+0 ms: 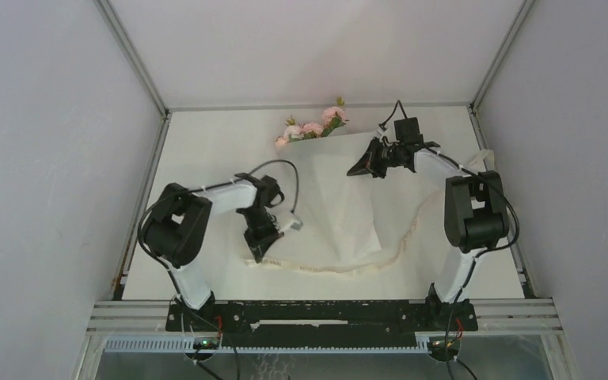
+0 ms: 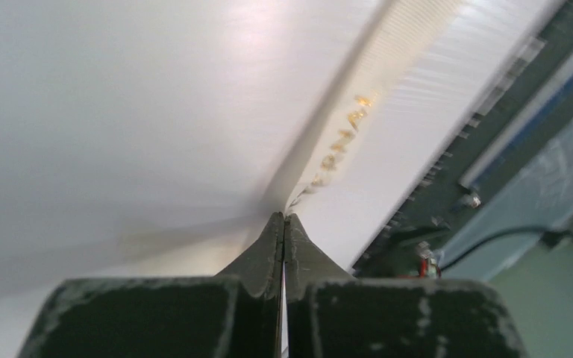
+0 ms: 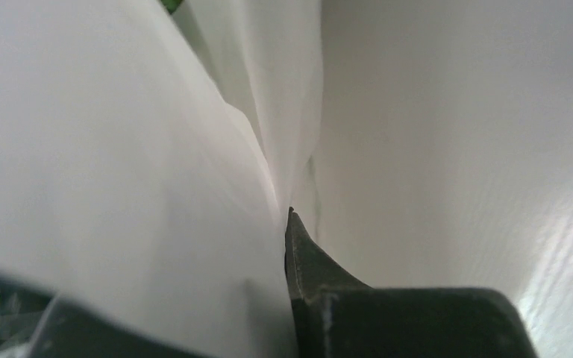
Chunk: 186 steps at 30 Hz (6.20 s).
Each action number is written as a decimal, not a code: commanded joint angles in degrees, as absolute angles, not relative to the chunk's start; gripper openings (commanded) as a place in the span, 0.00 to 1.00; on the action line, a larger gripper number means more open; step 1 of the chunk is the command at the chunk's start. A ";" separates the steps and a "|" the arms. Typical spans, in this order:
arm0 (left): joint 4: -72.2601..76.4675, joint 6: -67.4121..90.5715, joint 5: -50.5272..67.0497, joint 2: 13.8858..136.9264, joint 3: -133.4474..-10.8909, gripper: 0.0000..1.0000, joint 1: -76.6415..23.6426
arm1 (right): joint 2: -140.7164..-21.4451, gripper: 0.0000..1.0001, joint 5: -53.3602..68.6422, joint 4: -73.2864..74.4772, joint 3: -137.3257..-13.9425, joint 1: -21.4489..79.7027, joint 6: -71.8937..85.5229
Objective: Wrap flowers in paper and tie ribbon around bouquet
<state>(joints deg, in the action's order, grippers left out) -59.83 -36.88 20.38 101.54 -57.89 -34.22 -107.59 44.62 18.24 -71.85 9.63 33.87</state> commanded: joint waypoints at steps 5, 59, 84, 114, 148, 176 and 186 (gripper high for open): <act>-42.14 -20.44 18.81 99.90 -69.82 0.00 -9.19 | -97.42 0.00 45.68 16.75 -68.39 12.72 37.80; -27.81 0.70 29.64 123.07 -84.91 0.00 -37.85 | -74.30 0.68 -5.95 35.40 -52.84 3.90 41.48; -27.80 0.22 29.81 122.69 -85.83 0.00 -37.96 | -132.39 0.66 -14.83 52.91 -112.64 -23.11 27.21; -30.66 -3.17 30.92 122.10 -88.74 0.00 -37.32 | -60.61 0.00 19.55 20.18 -67.73 13.15 10.13; -52.64 -28.00 32.46 98.73 -75.34 0.00 -26.66 | -97.02 0.00 29.14 -30.07 -47.54 27.26 36.74; -44.25 -10.60 48.65 104.98 -101.79 0.00 -35.54 | -108.30 0.39 45.73 -26.17 -61.96 27.37 36.66; -28.37 1.83 50.12 101.26 -87.95 0.00 -28.26 | -105.29 0.45 44.15 -24.15 -60.37 25.34 39.00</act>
<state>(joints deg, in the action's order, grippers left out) -37.23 -4.36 48.07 105.73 -90.43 -29.85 -111.00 45.06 -23.77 -61.43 26.28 37.91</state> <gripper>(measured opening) 0.003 0.452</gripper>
